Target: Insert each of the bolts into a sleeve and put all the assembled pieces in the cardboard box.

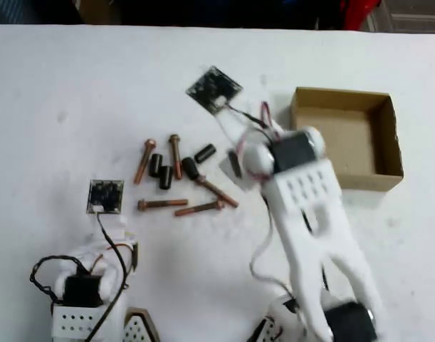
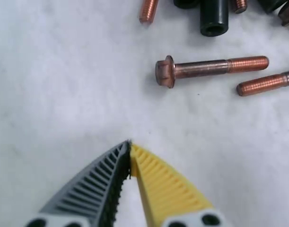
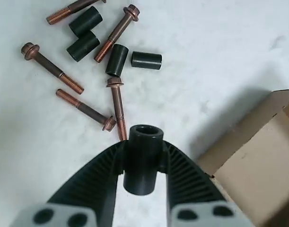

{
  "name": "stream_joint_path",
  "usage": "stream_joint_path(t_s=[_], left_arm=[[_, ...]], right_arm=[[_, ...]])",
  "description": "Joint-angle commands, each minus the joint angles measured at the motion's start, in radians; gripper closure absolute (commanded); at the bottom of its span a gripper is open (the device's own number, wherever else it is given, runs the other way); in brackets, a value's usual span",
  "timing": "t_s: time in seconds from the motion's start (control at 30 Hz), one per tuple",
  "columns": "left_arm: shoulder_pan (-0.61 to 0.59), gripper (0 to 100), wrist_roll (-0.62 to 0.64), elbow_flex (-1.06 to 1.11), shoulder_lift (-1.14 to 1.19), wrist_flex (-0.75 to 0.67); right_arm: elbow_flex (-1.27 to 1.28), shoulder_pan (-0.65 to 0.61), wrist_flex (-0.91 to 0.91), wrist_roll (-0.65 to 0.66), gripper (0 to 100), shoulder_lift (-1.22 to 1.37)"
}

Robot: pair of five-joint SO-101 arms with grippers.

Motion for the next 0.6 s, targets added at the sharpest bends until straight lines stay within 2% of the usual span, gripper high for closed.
stream_joint_path(t_s=[0.0, 0.37, 0.57], left_arm=[[0.01, 98, 0.015, -0.002, -0.004, -0.026], [0.01, 98, 0.015, -0.002, -0.004, -0.026], [0.01, 98, 0.015, -0.002, -0.004, -0.026]], right_arm=[[0.094, 0.001, 0.004, 0.008, 98.3, -0.229], [0.528, 0.008, 0.01, 0.008, 98.3, -0.889], [0.647, 0.008, 0.084, 0.008, 98.3, -1.116]])
